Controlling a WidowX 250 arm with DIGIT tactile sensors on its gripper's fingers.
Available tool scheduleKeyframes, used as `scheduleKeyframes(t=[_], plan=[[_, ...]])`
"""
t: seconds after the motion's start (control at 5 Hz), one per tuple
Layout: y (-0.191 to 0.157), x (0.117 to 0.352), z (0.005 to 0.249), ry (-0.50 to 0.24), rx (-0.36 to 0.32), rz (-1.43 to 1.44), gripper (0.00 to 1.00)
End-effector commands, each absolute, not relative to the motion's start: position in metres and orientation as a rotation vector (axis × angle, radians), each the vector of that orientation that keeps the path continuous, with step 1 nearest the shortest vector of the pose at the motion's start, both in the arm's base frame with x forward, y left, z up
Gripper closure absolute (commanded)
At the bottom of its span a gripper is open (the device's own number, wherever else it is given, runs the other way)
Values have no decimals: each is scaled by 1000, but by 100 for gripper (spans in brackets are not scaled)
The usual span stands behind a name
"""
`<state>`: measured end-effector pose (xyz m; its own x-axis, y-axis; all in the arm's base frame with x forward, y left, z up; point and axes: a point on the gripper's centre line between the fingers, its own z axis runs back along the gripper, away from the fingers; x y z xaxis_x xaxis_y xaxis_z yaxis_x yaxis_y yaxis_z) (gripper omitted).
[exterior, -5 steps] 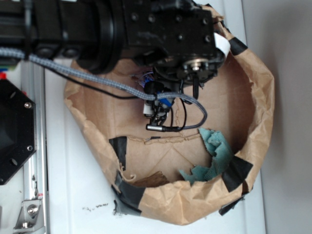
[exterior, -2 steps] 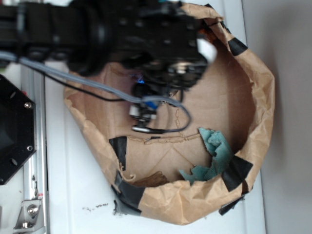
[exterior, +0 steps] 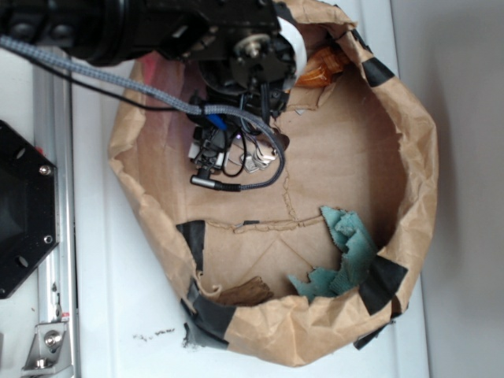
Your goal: Grab the silver keys.
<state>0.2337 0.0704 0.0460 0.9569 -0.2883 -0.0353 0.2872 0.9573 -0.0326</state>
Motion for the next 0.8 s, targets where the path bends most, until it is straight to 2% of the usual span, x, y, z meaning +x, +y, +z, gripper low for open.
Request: scheduleKeyframes(t=[0.0,0.6], plan=[[66,255,46,13,-18,-255,0],[56,267,39,7,-20,-181,0]])
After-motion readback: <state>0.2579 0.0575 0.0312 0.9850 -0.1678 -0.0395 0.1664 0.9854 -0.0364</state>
